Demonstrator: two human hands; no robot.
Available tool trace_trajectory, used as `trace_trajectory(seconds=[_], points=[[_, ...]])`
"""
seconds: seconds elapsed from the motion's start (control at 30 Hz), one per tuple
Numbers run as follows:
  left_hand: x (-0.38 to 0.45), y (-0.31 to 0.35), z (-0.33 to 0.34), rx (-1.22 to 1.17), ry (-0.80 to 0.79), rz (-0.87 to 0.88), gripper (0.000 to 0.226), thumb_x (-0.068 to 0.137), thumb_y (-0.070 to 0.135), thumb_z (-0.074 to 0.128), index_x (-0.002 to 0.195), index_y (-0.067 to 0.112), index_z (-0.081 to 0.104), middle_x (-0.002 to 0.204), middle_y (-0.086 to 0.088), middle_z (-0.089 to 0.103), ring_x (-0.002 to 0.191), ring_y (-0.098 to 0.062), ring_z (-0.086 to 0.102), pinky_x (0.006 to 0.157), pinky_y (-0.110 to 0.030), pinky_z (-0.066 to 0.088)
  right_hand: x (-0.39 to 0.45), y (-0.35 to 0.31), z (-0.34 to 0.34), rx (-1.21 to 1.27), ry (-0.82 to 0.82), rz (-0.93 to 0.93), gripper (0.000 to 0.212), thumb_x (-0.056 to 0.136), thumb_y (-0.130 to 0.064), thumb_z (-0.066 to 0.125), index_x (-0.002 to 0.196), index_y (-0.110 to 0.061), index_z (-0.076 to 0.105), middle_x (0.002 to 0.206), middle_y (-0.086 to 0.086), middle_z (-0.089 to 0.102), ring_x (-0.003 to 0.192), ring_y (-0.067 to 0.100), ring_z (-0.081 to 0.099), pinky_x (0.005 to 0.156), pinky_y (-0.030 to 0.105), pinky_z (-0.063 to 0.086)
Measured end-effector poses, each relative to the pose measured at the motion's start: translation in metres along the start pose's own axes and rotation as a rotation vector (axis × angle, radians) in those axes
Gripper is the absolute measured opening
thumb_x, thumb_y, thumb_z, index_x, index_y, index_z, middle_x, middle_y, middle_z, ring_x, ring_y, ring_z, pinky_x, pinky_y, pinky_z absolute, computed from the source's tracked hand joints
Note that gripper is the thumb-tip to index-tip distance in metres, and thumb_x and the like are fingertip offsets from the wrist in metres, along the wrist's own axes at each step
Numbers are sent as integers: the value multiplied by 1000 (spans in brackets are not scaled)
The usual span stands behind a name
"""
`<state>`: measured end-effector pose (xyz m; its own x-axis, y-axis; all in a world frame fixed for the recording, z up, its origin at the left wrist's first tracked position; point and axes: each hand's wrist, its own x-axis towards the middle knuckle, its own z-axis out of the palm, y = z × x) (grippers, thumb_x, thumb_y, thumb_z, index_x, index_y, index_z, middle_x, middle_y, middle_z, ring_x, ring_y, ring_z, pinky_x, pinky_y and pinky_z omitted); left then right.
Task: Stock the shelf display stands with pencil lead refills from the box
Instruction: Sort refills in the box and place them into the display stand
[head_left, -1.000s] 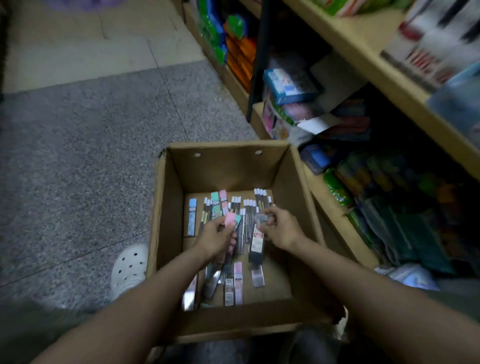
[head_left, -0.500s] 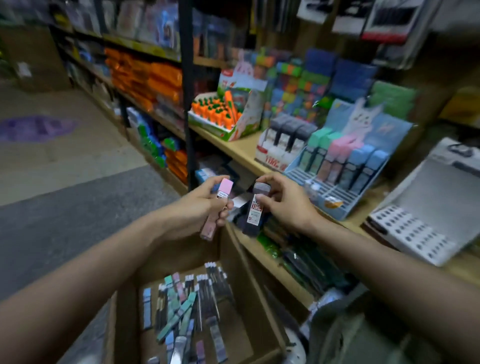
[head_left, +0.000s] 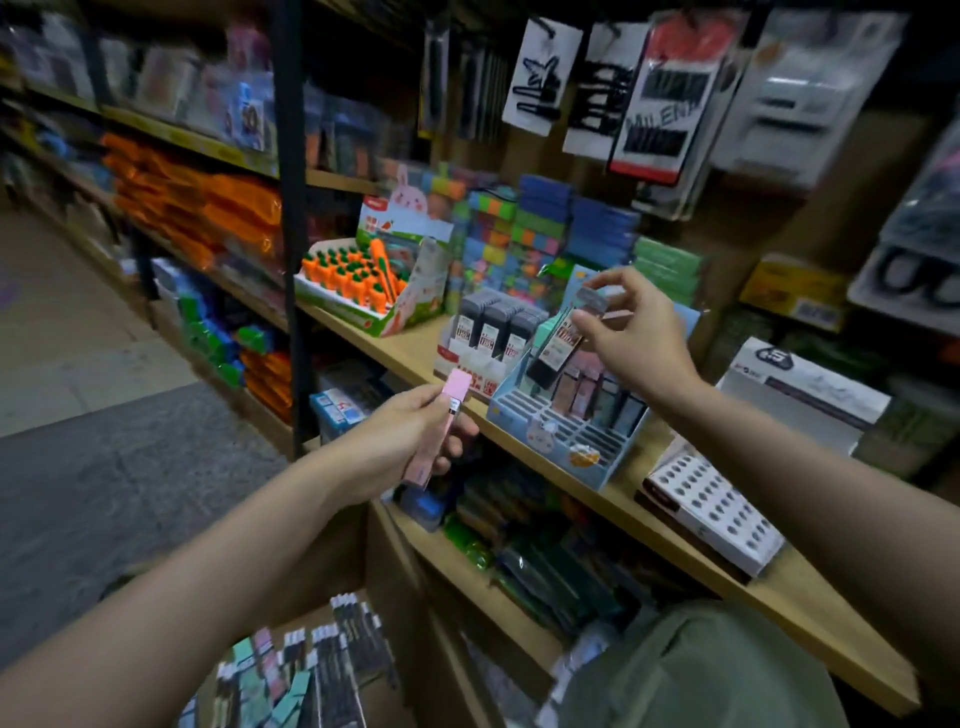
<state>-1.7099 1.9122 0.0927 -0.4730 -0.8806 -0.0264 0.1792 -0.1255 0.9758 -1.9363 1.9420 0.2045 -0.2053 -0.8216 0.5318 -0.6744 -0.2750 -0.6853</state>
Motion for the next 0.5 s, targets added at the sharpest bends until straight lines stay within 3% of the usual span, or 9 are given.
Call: trace_trajectory(seconds=[0.17, 0.27, 0.33, 0.43, 0.5], points=[[14, 11, -4, 89, 156, 12, 32, 104, 30, 35, 94, 8, 56, 82, -14, 52, 51, -14, 38, 46, -22, 28, 39, -7, 8, -20, 91, 7, 21, 86, -19, 73, 102, -26, 60, 87, 3, 66, 77, 21, 71, 74, 46, 60], [19, 22, -6, 3, 166, 29, 31, 106, 23, 31, 91, 8, 55, 78, -14, 51, 53, -16, 36, 53, -25, 24, 57, -7, 27, -67, 89, -27, 22, 84, -19, 75, 101, -26, 62, 81, 0, 66, 75, 18, 70, 66, 29, 59], [20, 30, -9, -83, 164, 44, 28, 106, 17, 30, 97, 6, 54, 73, -11, 52, 52, -16, 36, 47, -22, 28, 66, -4, 40, -168, 80, -81, 22, 83, -21, 76, 100, -25, 63, 82, -3, 65, 75, 14, 65, 61, 20, 49], [21, 38, -17, -147, 172, 36, 25, 102, 8, 30, 97, 5, 54, 68, -8, 49, 50, -13, 36, 39, -19, 27, 76, 5, 56, -297, 40, -106, 23, 83, -22, 77, 102, -23, 64, 79, -8, 60, 72, 7, 58, 66, 26, 46], [25, 38, -21, -157, 203, 25, 23, 98, 4, 31, 94, 5, 54, 69, -8, 47, 49, -12, 37, 38, -19, 28, 80, 12, 63, -385, 3, -109, 27, 81, -23, 78, 105, -21, 64, 83, -3, 62, 75, 13, 59, 68, 30, 48]])
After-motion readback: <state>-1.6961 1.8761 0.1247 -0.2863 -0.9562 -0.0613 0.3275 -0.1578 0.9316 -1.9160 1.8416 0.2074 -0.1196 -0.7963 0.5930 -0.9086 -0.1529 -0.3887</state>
